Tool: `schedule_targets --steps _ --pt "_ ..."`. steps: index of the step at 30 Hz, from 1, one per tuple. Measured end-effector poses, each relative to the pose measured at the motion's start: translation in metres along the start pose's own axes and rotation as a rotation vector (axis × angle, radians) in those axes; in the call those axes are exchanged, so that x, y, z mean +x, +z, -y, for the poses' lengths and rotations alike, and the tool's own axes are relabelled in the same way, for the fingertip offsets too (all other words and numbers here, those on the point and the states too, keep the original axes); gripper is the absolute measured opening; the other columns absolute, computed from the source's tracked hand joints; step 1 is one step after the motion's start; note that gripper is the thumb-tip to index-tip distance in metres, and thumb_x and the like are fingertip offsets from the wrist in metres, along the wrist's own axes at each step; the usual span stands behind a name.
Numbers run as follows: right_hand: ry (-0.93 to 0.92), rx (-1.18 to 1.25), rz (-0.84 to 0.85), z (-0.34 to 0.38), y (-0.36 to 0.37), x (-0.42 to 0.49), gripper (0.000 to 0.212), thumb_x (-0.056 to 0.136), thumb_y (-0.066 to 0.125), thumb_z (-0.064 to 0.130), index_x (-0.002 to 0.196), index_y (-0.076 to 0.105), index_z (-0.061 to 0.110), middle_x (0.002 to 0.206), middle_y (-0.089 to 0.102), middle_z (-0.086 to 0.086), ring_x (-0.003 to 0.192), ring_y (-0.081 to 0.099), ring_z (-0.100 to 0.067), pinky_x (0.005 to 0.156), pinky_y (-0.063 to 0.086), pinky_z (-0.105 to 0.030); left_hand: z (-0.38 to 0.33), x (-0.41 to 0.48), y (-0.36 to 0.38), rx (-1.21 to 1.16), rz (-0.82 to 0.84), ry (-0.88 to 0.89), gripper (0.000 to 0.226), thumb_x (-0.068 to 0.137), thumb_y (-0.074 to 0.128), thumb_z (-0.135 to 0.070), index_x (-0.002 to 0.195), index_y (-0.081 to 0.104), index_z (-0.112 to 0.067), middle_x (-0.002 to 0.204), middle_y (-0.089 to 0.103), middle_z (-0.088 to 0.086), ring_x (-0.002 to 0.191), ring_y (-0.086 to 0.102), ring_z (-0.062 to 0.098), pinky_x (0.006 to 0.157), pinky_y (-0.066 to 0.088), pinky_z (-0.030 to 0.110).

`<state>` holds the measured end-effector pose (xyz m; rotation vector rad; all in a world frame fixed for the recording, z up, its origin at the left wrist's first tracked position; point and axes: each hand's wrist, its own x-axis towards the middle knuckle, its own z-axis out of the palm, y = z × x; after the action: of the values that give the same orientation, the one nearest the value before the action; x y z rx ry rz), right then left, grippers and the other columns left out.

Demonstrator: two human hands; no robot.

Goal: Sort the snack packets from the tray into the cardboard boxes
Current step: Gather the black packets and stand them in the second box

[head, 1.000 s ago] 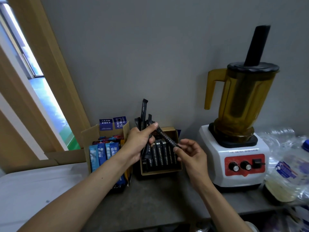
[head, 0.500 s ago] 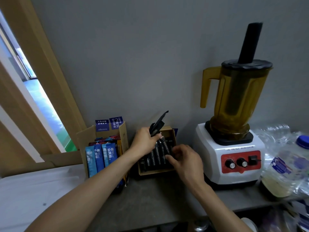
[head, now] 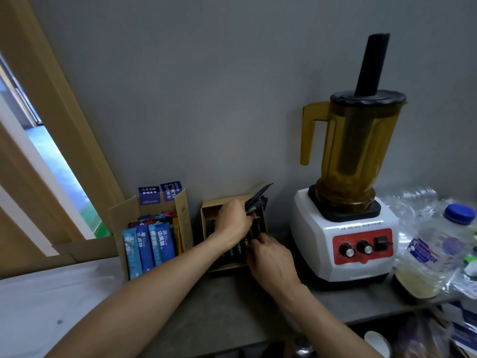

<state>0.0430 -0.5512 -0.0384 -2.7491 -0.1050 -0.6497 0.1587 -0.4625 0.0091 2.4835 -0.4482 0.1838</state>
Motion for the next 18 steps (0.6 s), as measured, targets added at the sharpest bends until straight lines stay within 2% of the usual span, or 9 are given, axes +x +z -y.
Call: schedule_targets --steps 4,7,9,11,13,16,18 --pt "0.017 -0.005 0.012 -0.001 0.000 0.002 0.023 0.101 0.055 0.037 0.111 0.068 0.021 0.116 0.063 0.002 0.095 0.064 -0.015 0.068 0.039 -0.022 0.000 -0.004 -0.006 -0.098 -0.015 0.002 0.014 0.086 0.080 -0.035 0.088 0.074 -0.022 0.079 0.072 -0.005 0.075 0.068 0.014 0.068 0.056 0.032" --pt "0.050 0.074 -0.001 -0.001 0.000 0.002 0.016 0.099 0.059 0.036 0.106 0.069 0.026 0.109 0.064 0.009 0.088 0.064 -0.007 0.070 0.050 -0.019 -0.004 -0.012 -0.020 -0.349 0.043 -0.047 0.022 0.093 0.073 -0.038 0.079 0.066 -0.023 0.063 0.065 -0.008 0.058 0.061 0.006 0.061 0.048 0.026" --pt "0.151 0.265 -0.054 0.003 -0.004 0.003 0.010 0.098 0.063 0.036 0.102 0.070 0.031 0.098 0.065 0.015 0.081 0.064 -0.002 0.070 0.055 -0.018 -0.002 -0.018 -0.030 -0.614 0.126 -0.146 0.031 0.097 0.066 -0.042 0.087 0.068 -0.013 0.065 0.065 -0.004 0.054 0.060 0.007 0.063 0.051 0.027" --pt "0.292 0.626 -0.054 0.010 -0.010 0.006 0.008 0.098 0.066 0.036 0.097 0.072 0.031 0.087 0.071 0.010 0.079 0.068 -0.001 0.070 0.058 -0.021 0.003 -0.022 -0.042 -0.899 0.189 -0.217 0.035 0.097 0.065 -0.045 0.102 0.069 -0.011 0.080 0.066 0.000 0.065 0.062 0.010 0.064 0.053 0.028" --pt "0.380 0.912 -0.014 0.018 -0.017 0.008 0.013 0.096 0.069 0.036 0.092 0.075 0.025 0.082 0.075 0.003 0.076 0.071 -0.005 0.067 0.057 -0.023 0.009 -0.025 -0.054 -1.112 0.243 -0.256 0.035 0.097 0.065 -0.045 0.109 0.067 -0.013 0.082 0.063 0.000 0.068 0.062 0.012 0.058 0.053 0.026" --pt "0.422 1.205 0.013 0.027 -0.021 0.010 0.018 0.098 0.069 0.029 0.092 0.077 0.014 0.075 0.072 -0.002 0.068 0.065 -0.015 0.060 0.047 -0.020 0.012 -0.033 -0.065 -1.196 0.313 -0.276 0.034 0.096 0.065 -0.046 0.112 0.066 -0.016 0.078 0.060 0.001 0.064 0.061 0.016 0.055 0.055 0.029" --pt "0.419 1.278 0.028 0.030 -0.022 0.011 0.018 0.096 0.071 0.028 0.093 0.077 0.011 0.074 0.070 -0.004 0.068 0.063 -0.016 0.059 0.048 -0.020 0.013 -0.039 -0.064 -1.165 0.289 -0.275 0.035 0.095 0.066 -0.049 0.109 0.068 -0.017 0.081 0.060 0.002 0.069 0.062 0.018 0.063 0.056 0.032"
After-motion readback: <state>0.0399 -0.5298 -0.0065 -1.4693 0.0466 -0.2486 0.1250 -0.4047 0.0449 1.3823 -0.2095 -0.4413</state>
